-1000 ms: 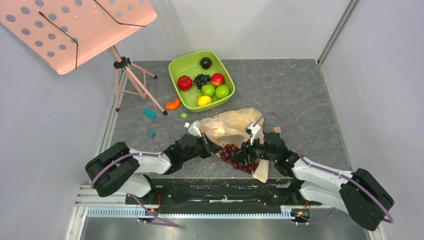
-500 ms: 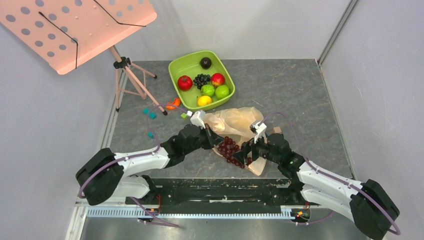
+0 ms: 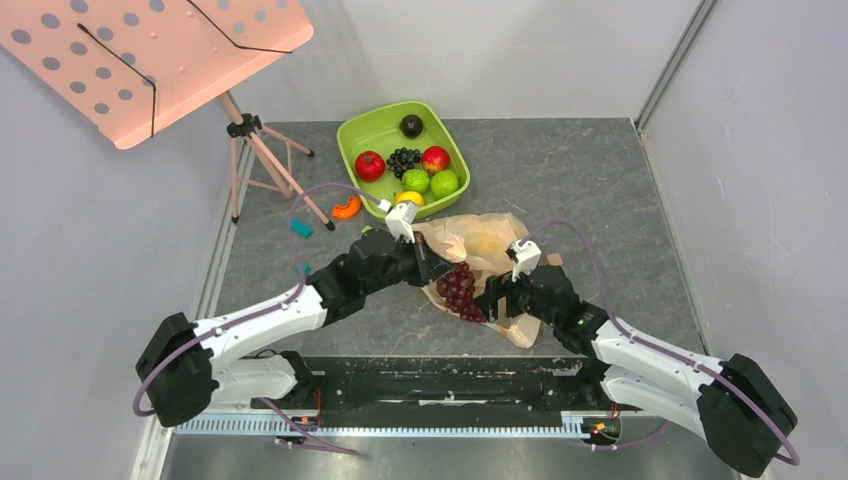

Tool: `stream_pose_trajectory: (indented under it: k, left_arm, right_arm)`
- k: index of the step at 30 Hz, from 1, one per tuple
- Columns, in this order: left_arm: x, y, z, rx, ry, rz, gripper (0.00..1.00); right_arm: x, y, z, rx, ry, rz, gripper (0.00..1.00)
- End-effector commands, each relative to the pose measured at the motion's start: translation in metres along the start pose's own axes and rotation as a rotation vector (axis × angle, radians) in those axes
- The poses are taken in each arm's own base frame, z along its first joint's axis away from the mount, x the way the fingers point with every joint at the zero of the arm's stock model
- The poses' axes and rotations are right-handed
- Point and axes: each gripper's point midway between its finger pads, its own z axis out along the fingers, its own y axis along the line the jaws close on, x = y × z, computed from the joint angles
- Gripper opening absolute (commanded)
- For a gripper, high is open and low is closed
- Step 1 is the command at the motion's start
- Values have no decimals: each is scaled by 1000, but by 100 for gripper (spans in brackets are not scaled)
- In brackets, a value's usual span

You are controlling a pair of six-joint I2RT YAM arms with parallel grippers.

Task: Take the fake fruits out of the plastic bag
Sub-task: Take out the fake fruit from the plastic bag.

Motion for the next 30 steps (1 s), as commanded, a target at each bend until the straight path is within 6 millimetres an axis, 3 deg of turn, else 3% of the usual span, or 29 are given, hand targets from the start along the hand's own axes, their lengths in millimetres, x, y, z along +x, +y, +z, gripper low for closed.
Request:
stream_pose_trajectory:
  k: [1, 8, 13, 15, 23, 30]
  left_arm:
    - [-22, -48, -22, 134, 6, 93, 2]
    - [-41, -94, -47, 237, 40, 144, 2]
    - [-71, -127, -59, 286, 12, 201, 2]
    - [-88, -142, -62, 296, -16, 235, 2]
    - [-164, -164, -53, 233, -171, 334, 2]
    - [-241, -160, -39, 175, -293, 369, 2]
  right_arm:
    - [-24, -1, 2, 42, -50, 21, 91]
    - [-19, -5, 5, 67, -32, 26, 89]
    - [-15, -7, 7, 72, -18, 25, 89]
    - [-13, -8, 8, 75, -8, 24, 88]
    - [-3, -6, 9, 62, 23, 33, 86]
    - [1, -5, 8, 47, 24, 43, 86]
